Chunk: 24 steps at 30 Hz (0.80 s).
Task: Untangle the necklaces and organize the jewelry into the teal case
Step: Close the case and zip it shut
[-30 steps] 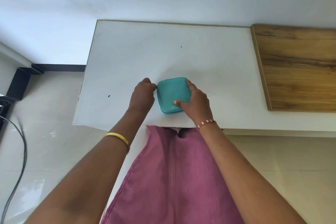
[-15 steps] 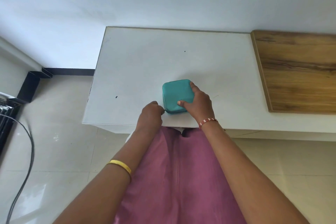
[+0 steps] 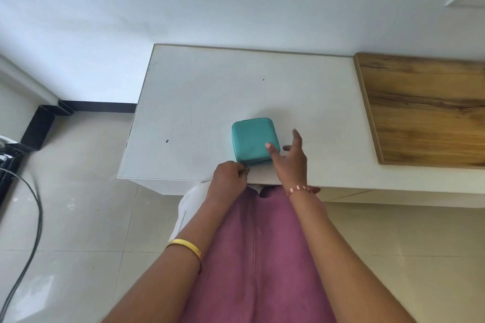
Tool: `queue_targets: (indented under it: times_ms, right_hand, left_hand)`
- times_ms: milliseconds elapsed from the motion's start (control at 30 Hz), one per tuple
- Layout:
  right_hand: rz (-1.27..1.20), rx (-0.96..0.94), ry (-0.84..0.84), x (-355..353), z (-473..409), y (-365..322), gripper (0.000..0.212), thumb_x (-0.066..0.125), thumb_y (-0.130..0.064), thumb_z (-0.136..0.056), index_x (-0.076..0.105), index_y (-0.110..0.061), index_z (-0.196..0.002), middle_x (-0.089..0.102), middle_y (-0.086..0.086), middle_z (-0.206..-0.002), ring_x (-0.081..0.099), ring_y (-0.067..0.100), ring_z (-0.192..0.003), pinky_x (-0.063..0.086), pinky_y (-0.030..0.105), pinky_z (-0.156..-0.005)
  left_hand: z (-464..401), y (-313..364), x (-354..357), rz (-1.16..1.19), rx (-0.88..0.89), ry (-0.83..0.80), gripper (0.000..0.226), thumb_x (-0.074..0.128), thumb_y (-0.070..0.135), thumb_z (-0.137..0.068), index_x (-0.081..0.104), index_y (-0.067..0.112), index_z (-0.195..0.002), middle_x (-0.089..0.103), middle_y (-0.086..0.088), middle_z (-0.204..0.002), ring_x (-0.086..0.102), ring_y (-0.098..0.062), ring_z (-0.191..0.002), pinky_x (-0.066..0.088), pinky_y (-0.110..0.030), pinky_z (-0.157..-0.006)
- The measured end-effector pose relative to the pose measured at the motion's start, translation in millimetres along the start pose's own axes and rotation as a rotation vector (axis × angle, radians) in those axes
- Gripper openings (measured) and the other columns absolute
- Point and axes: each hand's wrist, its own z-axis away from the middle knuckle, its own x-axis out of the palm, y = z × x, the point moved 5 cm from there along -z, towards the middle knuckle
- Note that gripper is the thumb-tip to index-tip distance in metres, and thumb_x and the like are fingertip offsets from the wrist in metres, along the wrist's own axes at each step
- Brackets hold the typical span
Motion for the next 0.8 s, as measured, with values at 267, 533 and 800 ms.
queue_targets:
  times_ms: [267, 533, 800]
  right_hand:
    - [0.014, 0.192, -0.200, 43.8, 27.8, 12.9, 0.035, 0.061, -0.025, -0.086, 0.050, -0.013, -0.054, 0.056, 0.006, -0.058, 0.059, 0.029, -0.068, 0.051, 0.039, -0.070]
    - [0.140, 0.097, -0.209, 48.6, 20.8, 4.8, 0.044, 0.062, -0.022, -0.084, 0.041, -0.012, -0.046, 0.042, 0.000, -0.047, 0.045, 0.022, -0.060, 0.025, 0.031, -0.050]
    - [0.123, -0.096, -0.160, 46.5, 33.1, -8.0, 0.023, 0.050, -0.009, -0.088, 0.054, 0.001, -0.068, 0.057, 0.016, -0.067, 0.049, 0.023, -0.065, 0.034, 0.029, -0.058]
  left_hand:
    - [4.1, 1.8, -5.1, -0.003, 0.061, -0.025, 0.025, 0.051, 0.017, -0.092, 0.070, 0.001, -0.093, 0.068, -0.020, -0.089, 0.060, -0.032, -0.086, 0.036, -0.031, -0.069]
    - [6.9, 1.7, -7.6, 0.019, 0.085, -0.028, 0.027, 0.048, 0.014, -0.085, 0.073, 0.005, -0.091, 0.069, -0.016, -0.087, 0.061, -0.030, -0.085, 0.032, -0.026, -0.065]
    - [10.1, -22.2, -20.4, 0.604, -0.367, 0.221, 0.025, 0.054, 0.028, -0.090, 0.066, 0.007, -0.083, 0.068, -0.011, -0.072, 0.068, -0.026, -0.069, 0.055, -0.039, -0.081]
